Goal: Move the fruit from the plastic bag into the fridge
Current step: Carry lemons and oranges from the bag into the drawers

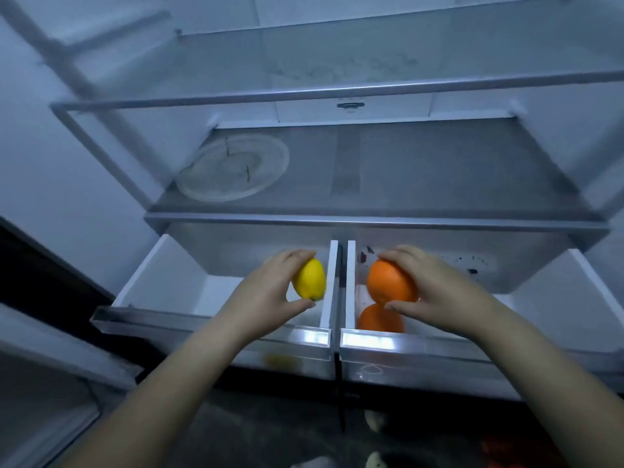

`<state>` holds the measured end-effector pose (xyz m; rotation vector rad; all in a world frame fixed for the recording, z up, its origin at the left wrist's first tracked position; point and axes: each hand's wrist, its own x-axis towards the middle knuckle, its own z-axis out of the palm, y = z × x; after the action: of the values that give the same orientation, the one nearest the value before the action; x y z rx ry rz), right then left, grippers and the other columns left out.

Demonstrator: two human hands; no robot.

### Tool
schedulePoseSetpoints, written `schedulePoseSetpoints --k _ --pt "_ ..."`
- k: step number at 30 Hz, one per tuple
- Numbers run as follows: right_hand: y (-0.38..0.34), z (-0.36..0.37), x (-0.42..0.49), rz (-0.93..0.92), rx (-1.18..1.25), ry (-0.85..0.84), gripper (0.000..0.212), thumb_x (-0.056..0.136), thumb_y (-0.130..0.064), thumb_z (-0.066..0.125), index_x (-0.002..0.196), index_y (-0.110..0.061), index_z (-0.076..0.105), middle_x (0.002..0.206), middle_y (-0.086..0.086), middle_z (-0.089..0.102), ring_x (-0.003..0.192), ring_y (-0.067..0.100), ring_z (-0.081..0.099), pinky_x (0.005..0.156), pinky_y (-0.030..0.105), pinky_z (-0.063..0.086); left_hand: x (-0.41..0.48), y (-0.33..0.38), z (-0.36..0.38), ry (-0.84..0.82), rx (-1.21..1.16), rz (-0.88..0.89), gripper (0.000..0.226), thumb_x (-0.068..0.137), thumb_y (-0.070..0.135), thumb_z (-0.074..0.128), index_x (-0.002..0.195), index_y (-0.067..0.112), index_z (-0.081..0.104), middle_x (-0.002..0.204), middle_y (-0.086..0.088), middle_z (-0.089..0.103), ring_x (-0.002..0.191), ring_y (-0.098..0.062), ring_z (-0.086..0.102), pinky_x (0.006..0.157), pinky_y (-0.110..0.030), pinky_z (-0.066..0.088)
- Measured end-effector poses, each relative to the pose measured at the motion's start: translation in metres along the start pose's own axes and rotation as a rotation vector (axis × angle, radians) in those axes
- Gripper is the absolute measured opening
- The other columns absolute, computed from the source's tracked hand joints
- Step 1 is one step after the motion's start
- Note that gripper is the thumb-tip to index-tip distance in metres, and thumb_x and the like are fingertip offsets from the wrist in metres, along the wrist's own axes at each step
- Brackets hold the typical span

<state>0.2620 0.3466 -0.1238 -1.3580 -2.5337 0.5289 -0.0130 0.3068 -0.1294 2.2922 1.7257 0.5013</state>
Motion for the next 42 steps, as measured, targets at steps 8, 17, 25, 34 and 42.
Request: schedulePoseSetpoints --k 8,17,25,34,42 --pt "0.017 -0.011 0.036 -0.002 -0.075 -0.164 0.078 0.076 -0.046 0.07 0.139 -0.034 0.026 0.143 -0.01 0.032 0.122 0.013 0.041 0.088 0.027 0.042 0.02 -0.029 0.006 -0.189 0.079 -0.034 0.073 0.078 0.034 0.072 0.14 0.027 0.035 0.143 0.009 0.038 0.127 -0.009 0.038 0.089 -0.018 0.034" --pt "0.044 0.013 0.059 0.002 -0.125 -0.373 0.075 0.075 -0.045 0.072 0.136 -0.038 0.029 0.139 -0.009 0.038 0.118 0.015 0.044 0.089 0.03 0.044 0.063 -0.059 0.039 -0.582 0.177 0.071 0.074 0.073 0.038 0.075 0.137 0.029 0.039 0.135 0.008 0.047 0.119 -0.017 0.047 0.09 -0.031 0.043" --pt "0.048 0.034 0.061 0.025 -0.035 -0.325 0.084 0.075 -0.045 0.072 0.142 -0.037 0.022 0.146 -0.009 0.031 0.125 0.013 0.039 0.092 0.026 0.038 0.078 -0.08 0.061 -0.709 0.22 0.24 0.074 0.077 0.038 0.072 0.14 0.025 0.036 0.139 0.004 0.044 0.121 -0.02 0.044 0.09 -0.032 0.042" --pt "0.054 0.042 0.063 0.043 0.082 -0.342 0.08 0.072 -0.046 0.074 0.137 -0.045 0.027 0.141 -0.014 0.033 0.116 0.006 0.037 0.089 0.024 0.039 0.079 -0.109 0.077 -0.69 0.153 0.263 0.071 0.077 0.046 0.069 0.139 0.029 0.038 0.138 0.005 0.043 0.121 -0.016 0.045 0.086 -0.029 0.042" --pt "0.059 0.041 0.067 0.011 -0.101 -0.368 0.078 0.074 -0.042 0.072 0.137 -0.046 0.025 0.143 -0.012 0.031 0.126 0.015 0.037 0.095 0.039 0.045 0.08 -0.11 0.089 -0.733 0.09 0.244 0.076 0.075 0.048 0.071 0.14 0.033 0.033 0.136 0.006 0.043 0.117 -0.017 0.046 0.087 -0.035 0.047"
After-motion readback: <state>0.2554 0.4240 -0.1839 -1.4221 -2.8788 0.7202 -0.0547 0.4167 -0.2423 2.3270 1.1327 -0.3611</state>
